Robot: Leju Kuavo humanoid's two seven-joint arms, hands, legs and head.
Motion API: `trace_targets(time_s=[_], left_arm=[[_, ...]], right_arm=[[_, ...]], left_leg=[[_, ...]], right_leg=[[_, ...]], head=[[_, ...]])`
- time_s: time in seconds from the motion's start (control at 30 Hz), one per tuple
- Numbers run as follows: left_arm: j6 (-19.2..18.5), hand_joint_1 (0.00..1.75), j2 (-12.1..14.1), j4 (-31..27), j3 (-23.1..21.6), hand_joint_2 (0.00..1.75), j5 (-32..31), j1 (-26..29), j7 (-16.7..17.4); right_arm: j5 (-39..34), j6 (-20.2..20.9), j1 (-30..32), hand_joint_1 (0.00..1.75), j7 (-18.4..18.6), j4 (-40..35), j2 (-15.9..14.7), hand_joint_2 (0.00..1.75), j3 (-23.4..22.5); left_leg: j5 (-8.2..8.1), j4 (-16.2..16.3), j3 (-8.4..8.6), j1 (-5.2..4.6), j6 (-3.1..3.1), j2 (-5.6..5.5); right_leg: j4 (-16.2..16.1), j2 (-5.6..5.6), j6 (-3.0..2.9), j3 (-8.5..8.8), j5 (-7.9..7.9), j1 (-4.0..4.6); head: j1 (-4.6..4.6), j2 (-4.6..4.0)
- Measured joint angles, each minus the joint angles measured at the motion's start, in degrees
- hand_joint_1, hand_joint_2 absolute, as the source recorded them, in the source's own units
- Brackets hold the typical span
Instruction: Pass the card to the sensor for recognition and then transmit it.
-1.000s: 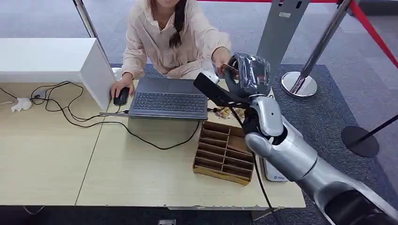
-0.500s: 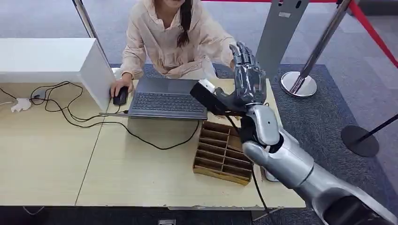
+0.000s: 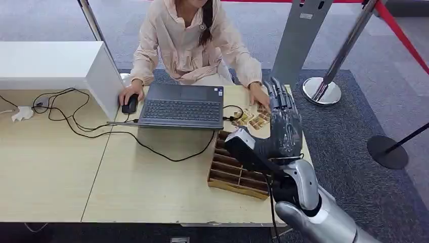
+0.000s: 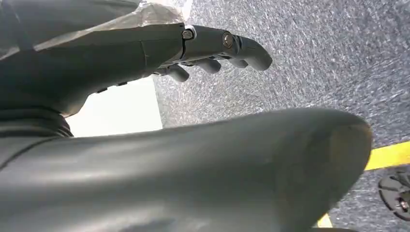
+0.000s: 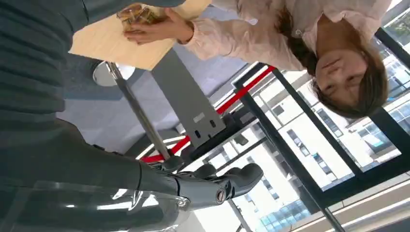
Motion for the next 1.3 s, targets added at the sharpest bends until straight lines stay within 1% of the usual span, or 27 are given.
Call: trace_targets(time_s=[0.13, 0.3, 0.6, 0.63, 0.73, 0.8, 0.9, 1.03, 1.07, 1.1, 1.13, 1.23, 1.3], left_arm=[[0.4, 0.00, -0.3, 0.0, 0.1, 0.00, 0.1, 0.0, -0.1], [0.3, 0.00, -0.4, 0.0, 0.1, 0.00, 0.1, 0.0, 0.3], [0.3, 0.00, -0.7, 0.0, 0.2, 0.00, 0.0, 0.0, 0.2], [0.3, 0.00, -0.7, 0.0, 0.2, 0.00, 0.0, 0.0, 0.0], [0.4, 0.00, -0.8, 0.0, 0.3, 0.00, 0.0, 0.0, 0.0], [0.4, 0.00, -0.9, 0.0, 0.3, 0.00, 0.0, 0.0, 0.0], [0.4, 0.00, -1.0, 0.0, 0.3, 0.00, 0.0, 0.0, 0.0], [0.4, 0.00, -1.2, 0.0, 0.3, 0.00, 0.0, 0.0, 0.3], [0.4, 0.00, -1.2, 0.0, 0.3, 0.00, 0.1, 0.0, 0.3], [0.4, 0.00, -1.2, 0.0, 0.3, 0.00, 0.1, 0.0, 0.3], [0.4, 0.00, -1.2, 0.0, 0.3, 0.00, 0.1, 0.0, 0.3], [0.4, 0.00, -1.2, 0.0, 0.3, 0.00, 0.2, 0.0, 0.3], [0.4, 0.00, -1.2, 0.0, 0.3, 0.00, 0.2, 0.0, 0.3]], right_arm=[[0.5, -0.2, 4.1, 0.00, -1.2, -1.6, 0.0, 1.75, -0.6], [0.2, -0.2, 7.1, 0.00, -1.2, -2.0, 0.0, 1.75, -1.4], [-1.6, -1.3, 9.8, 0.00, -2.2, -1.1, 0.4, 1.75, -2.0], [-1.8, -1.4, 10.1, 0.10, -2.4, -0.8, 0.5, 1.75, -2.0], [-2.0, -1.6, 11.0, 0.12, -2.4, -0.1, 0.8, 1.75, -2.0], [-2.1, -2.2, 11.5, 0.09, -2.4, 0.2, 0.9, 1.75, -2.0], [-2.2, -3.2, 12.3, 0.09, -2.5, 0.7, 1.1, 1.75, -2.1], [-2.5, -4.4, 13.2, 0.14, -2.3, 1.4, 1.1, 1.75, -2.3], [-2.7, -4.6, 13.5, 0.23, -2.3, 1.6, 1.1, 1.75, -2.5], [-2.8, -4.8, 13.7, 0.24, -2.2, 1.8, 1.1, 1.75, -2.7], [-2.9, -5.0, 13.9, 0.31, -2.1, 2.0, 1.1, 1.75, -2.9], [-3.1, -5.7, 14.5, 0.33, -1.8, 2.4, 1.1, 1.75, -3.1], [-3.1, -6.1, 14.8, 0.44, -1.7, 2.6, 1.1, 1.75, -3.2]], left_leg=[[0.00, 0.0, -0.04, 0.01, 0.00, 0.01], [0.01, 0.0, 0.00, 0.01, 0.00, 0.00], [0.00, 0.0, -0.01, 0.01, 0.00, 0.00], [0.00, 0.0, -0.01, 0.01, 0.00, 0.00], [0.00, 0.0, -0.03, 0.01, 0.00, 0.00], [0.00, 0.0, -0.01, 0.01, 0.00, 0.00], [0.00, 0.0, -0.01, 0.01, 0.00, 0.01], [0.00, 0.0, -0.01, 0.01, 0.00, 0.01], [0.00, 0.0, -0.01, 0.01, 0.00, 0.01], [0.00, 0.0, -0.01, 0.01, 0.00, 0.01], [0.00, 0.0, -0.01, 0.01, 0.00, 0.01], [0.00, 0.0, -0.01, 0.00, 0.00, 0.01], [0.00, 0.0, 0.00, 0.01, 0.00, 0.01]], right_leg=[[0.0, 0.00, 0.00, 0.01, 0.00, 0.01], [0.0, 0.00, 0.00, 0.01, 0.00, 0.00], [0.0, 0.00, 0.00, 0.00, 0.00, 0.00], [0.0, 0.00, 0.00, 0.00, 0.00, 0.00], [0.0, 0.00, 0.00, 0.00, 0.00, 0.00], [0.0, 0.00, 0.00, 0.00, 0.00, 0.00], [0.0, 0.00, 0.00, 0.01, 0.00, 0.00], [0.0, 0.00, 0.00, 0.00, 0.00, 0.00], [0.0, 0.00, 0.00, 0.00, 0.00, 0.00], [0.0, 0.00, 0.00, 0.00, 0.00, 0.00], [0.0, 0.00, 0.00, 0.00, 0.00, 0.00], [0.0, 0.00, 0.00, 0.00, 0.00, 0.00], [0.0, 0.00, 0.00, 0.00, 0.00, 0.00]], head=[[0.00, 0.00], [0.02, 0.00], [0.00, 0.00], [0.00, 0.00], [0.00, 0.00], [0.00, 0.00], [0.00, 0.00], [0.00, 0.00], [0.00, 0.00], [0.02, 0.00], [0.00, 0.00], [0.02, 0.00], [0.02, 0.00]])
